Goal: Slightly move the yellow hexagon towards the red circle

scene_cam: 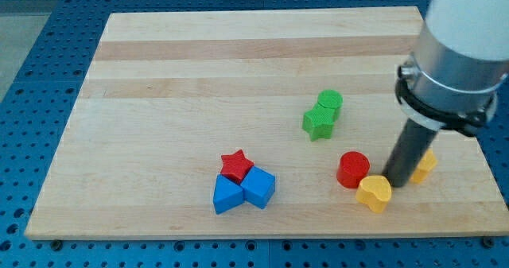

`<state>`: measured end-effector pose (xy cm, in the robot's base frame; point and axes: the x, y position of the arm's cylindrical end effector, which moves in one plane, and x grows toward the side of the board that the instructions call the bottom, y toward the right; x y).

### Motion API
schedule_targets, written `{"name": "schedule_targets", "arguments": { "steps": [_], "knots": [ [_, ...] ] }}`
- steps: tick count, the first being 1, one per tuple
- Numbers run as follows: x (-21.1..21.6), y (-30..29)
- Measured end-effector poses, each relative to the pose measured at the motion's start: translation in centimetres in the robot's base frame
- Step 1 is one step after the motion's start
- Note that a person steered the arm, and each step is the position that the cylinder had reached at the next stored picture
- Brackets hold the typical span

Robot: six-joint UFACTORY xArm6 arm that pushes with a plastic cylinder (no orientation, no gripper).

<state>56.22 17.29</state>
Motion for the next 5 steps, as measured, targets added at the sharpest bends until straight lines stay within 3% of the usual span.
{"name": "schedule_targets", "arguments": {
  "steps": [2, 3, 5],
  "knots": [
    [1.9, 8.4],
    [0.6, 10.2],
    [-4.1, 6.4]
  ]
}}
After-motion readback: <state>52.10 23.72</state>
